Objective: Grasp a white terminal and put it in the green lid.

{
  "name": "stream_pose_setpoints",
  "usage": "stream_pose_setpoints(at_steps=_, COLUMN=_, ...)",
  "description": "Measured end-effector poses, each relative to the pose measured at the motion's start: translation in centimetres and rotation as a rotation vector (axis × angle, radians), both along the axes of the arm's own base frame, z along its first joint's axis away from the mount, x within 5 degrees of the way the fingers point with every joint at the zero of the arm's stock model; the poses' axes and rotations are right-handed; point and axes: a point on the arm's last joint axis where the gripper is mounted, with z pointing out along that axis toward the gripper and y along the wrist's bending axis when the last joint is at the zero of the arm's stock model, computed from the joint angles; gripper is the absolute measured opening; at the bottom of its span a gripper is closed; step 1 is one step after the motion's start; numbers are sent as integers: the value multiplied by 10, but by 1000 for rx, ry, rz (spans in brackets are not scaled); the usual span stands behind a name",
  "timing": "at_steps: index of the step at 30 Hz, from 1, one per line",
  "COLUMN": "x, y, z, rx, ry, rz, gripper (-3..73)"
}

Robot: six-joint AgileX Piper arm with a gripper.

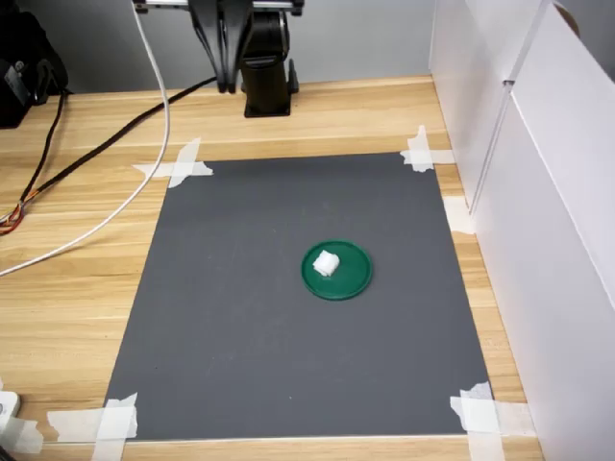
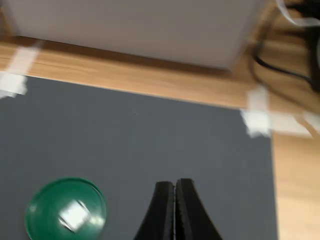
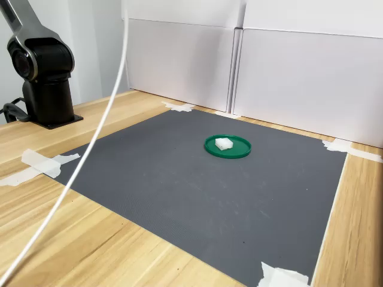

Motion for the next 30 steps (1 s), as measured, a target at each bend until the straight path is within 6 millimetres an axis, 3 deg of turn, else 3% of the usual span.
stream_pose_setpoints(at_steps=6, x=-60, y=-16, z=-16, rx=9, ry=-109, rz=-111, gripper=-20)
stream_pose_setpoints(at_steps=10, x=-87, y=-18, z=-27, rx=31, ry=-177, rz=-153, gripper=-20)
stream_pose_setpoints(at_steps=20, x=-108, y=-16, z=-77, rx=51, ry=-146, rz=-163, gripper=-20)
stream_pose_setpoints(at_steps=30, x=-122, y=-14, z=-93, rx=50, ry=-176, rz=-161, gripper=-20)
